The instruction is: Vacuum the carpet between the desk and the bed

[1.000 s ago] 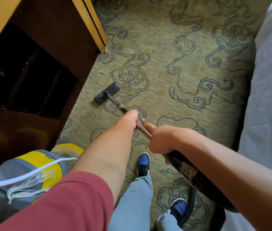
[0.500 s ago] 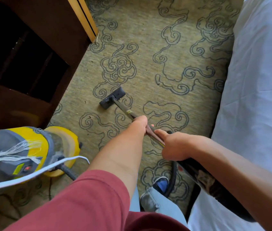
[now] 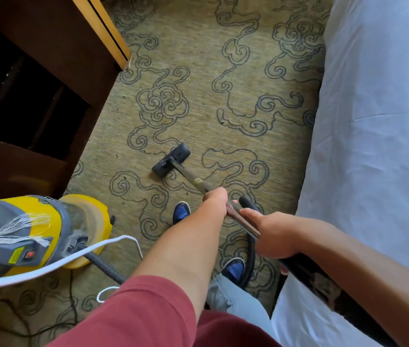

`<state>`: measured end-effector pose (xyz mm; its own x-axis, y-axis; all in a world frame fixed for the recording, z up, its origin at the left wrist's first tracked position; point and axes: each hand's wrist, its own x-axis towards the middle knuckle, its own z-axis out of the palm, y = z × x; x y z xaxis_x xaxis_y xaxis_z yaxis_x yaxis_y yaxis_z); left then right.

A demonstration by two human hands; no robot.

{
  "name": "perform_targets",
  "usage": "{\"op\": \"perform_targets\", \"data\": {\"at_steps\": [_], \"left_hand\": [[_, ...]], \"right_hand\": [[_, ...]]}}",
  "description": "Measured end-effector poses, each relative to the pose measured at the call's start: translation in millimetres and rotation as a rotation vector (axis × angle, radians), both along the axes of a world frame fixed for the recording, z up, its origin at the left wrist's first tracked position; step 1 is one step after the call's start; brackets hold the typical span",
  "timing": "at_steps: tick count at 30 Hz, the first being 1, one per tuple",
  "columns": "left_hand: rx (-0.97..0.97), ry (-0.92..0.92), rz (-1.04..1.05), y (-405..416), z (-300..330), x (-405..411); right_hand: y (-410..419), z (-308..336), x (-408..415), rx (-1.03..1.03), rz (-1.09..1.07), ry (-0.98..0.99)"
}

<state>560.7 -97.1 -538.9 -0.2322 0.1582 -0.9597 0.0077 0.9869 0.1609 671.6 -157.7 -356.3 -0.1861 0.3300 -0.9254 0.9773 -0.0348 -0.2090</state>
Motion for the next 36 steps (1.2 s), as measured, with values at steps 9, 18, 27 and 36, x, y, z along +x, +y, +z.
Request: {"op": "perform_targets", "data": {"at_steps": [9,18,27,36], "left_hand": [[0.022,-0.038,-0.128,42.2,2.7,-6.3],[0.019,0.024,0.081,25.9,-39.8,-15.5],[0.050,0.078,-0.006,107.9,-78.1,-106.8],[0.075,0.145,-0.083,223.5,-82.4,-197.3]], "right_hand": [[58.9,11.2,6.2,-0.123,-0.086,0.061],[27.9,-37.4,12.7,-0.249,-0.362,0.205],[92.1,-97.9,-77.4,-0.091,-0.202,0.253],[202.4,-120.6,-171.3,0.002,-0.173,0.308]]}}
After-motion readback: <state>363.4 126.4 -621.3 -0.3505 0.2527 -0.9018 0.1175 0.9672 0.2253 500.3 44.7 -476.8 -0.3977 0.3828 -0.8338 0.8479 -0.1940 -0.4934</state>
